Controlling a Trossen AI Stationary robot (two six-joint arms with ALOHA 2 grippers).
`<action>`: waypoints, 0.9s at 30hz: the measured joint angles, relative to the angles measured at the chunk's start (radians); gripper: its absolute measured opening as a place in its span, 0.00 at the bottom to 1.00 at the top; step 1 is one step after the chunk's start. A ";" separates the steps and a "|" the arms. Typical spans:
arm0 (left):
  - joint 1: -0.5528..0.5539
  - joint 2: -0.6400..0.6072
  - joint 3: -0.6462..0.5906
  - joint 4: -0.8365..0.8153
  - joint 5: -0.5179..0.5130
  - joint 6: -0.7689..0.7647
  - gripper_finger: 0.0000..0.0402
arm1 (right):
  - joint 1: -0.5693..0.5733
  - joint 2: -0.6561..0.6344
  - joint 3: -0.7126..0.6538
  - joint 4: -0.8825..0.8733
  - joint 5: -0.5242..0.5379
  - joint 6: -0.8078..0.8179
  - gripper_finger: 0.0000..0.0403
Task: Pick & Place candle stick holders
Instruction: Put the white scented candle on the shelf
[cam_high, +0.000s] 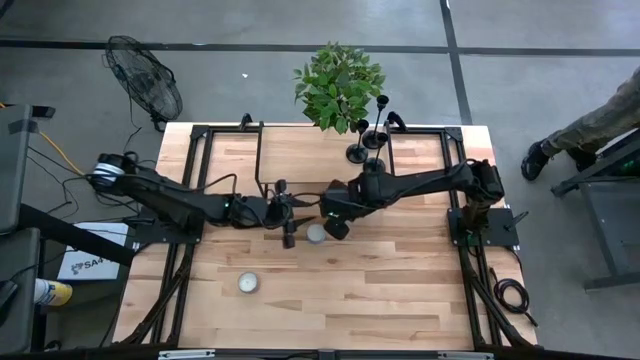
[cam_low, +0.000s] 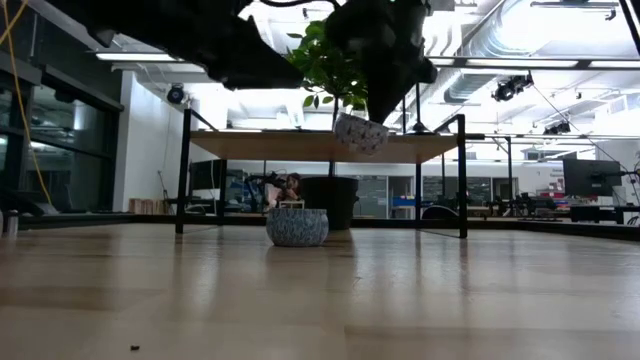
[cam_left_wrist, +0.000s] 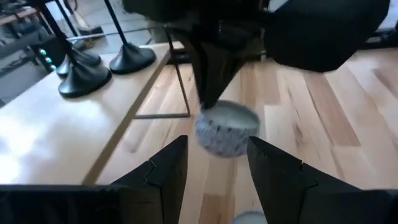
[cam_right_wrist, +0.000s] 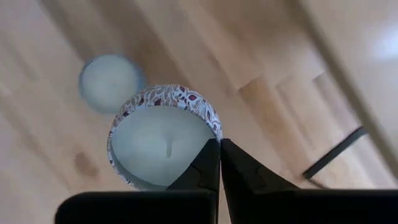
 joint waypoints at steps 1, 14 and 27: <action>0.000 0.006 0.000 0.018 -0.011 -0.002 0.41 | 0.005 0.000 0.000 0.005 0.030 0.010 0.00; 0.000 0.008 0.000 0.036 -0.050 -0.053 0.41 | 0.089 0.000 0.000 0.096 0.323 0.047 0.00; 0.000 -0.011 0.000 0.020 -0.096 -0.026 0.41 | 0.103 0.000 0.000 0.103 0.398 0.048 0.00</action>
